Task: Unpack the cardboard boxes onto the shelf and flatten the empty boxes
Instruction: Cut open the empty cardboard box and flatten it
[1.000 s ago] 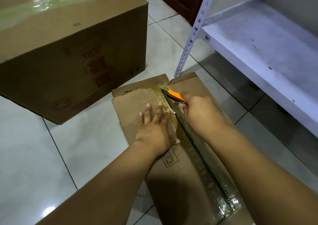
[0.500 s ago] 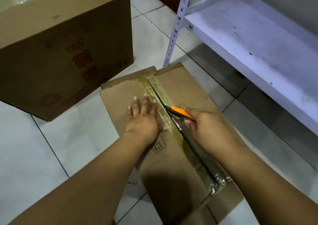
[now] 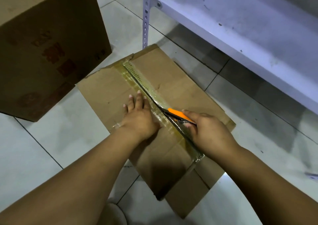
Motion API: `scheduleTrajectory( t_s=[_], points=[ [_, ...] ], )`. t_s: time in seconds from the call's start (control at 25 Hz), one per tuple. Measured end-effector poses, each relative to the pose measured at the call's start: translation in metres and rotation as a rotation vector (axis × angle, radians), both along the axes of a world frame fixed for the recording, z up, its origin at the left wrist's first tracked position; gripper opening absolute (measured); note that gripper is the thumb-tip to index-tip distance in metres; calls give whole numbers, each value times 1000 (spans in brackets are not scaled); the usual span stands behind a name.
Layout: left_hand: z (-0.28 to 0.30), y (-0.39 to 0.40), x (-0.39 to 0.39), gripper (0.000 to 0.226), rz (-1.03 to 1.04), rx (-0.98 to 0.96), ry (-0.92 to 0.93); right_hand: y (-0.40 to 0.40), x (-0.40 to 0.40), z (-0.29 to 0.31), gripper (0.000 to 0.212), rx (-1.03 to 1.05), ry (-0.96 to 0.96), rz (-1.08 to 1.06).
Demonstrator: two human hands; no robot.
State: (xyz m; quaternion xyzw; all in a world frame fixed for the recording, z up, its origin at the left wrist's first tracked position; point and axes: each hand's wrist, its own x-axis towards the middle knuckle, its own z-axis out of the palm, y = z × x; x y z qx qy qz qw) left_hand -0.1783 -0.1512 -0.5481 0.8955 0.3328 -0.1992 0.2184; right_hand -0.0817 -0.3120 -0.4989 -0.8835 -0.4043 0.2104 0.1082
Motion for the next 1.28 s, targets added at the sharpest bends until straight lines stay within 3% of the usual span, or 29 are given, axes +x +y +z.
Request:
scheduleTrajectory(
  t_s=[0.12, 0.24, 0.76, 1.28],
  points=[
    [-3, -17, -6, 132, -41, -4, 48, -3, 1, -4, 47, 8, 5, -17],
    [-7, -24, -11, 137, -73, 55, 78, -6, 1, -5, 46, 12, 8, -27],
    [-16, -35, 19, 110, -49, 121, 5, -1, 27, -6, 45, -44, -86, -20],
    [-3, -60, 27, 76, -147, 56, -14, -89, 21, 9, 41, -121, -45, -76]
  ],
)
